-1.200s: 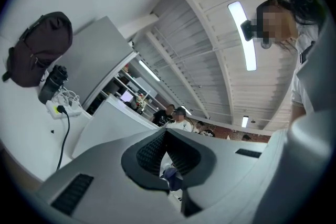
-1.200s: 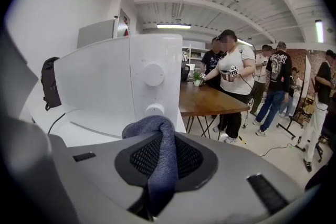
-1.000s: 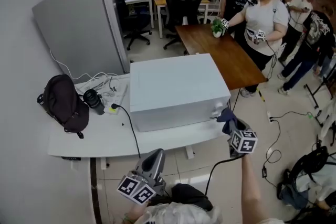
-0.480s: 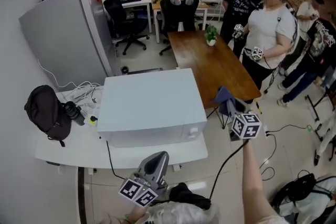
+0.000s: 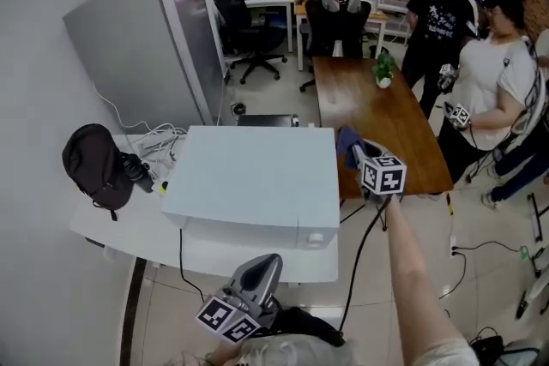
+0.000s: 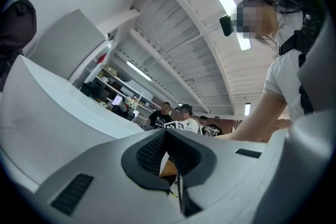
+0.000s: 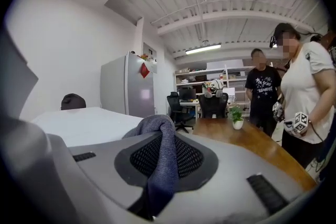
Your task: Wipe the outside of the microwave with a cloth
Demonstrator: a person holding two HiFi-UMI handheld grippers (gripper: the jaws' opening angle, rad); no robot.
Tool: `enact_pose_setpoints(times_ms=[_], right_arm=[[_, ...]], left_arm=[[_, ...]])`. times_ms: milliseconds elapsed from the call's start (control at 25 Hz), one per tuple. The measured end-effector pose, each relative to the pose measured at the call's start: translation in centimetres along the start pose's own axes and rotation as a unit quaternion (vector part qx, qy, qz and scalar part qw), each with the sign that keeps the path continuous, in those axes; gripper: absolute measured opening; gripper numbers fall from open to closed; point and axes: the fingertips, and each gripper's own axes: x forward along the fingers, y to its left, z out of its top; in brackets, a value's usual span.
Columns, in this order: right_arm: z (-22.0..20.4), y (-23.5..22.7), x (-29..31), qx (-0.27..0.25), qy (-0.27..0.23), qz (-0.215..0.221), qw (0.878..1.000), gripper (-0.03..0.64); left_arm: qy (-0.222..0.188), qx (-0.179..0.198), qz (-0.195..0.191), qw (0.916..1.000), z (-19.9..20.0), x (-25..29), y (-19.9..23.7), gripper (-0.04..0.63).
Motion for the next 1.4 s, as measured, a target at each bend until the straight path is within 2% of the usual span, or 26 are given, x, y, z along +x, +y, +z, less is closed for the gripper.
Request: enact_pose_setpoints(times_ms=[160,360,680,880,1000,1120,1400], right_arm=[[-1.2,3.2,-0.5,0.01,0.001,0.059,0.998,0.077],[-4.3,6.7,-6.7,0.015,0.0,0.109,0.994,0.077],[-9.0,12.9,-18.1,0.07,-0.011,0.121,0.99,0.077],[-9.9,15.6,-20.7,0.081,-0.013,0.106,0.991,0.077],[-8.9,13.2,-20.6,0.097,-0.037,0.062,0.993,0.077],[-7.2,8.3,-19.0,0.108,-0.063,0.019,0.992,0.077],[-4.5,-0.1,-6.2,0.056,-0.05,-0.006,0.997,0.078]], left_arm=[[-0.007,0.001,0.015,0.9999,0.6,1.0,0.7,-0.014],[0.002,0.001,0.007,1.0,0.2,2.2,0.6,-0.014],[0.012,-0.01,-0.007,0.9999,-0.4,3.0,0.6,-0.014],[0.01,-0.009,-0.01,0.9999,0.0,3.5,1.3,-0.014],[0.005,-0.008,-0.013,0.9999,0.5,3.6,1.4,-0.014],[0.006,-0.004,-0.011,0.9999,0.7,3.2,1.5,-0.014],[0.007,0.007,0.021,0.9997,0.9,1.6,2.5,-0.014]])
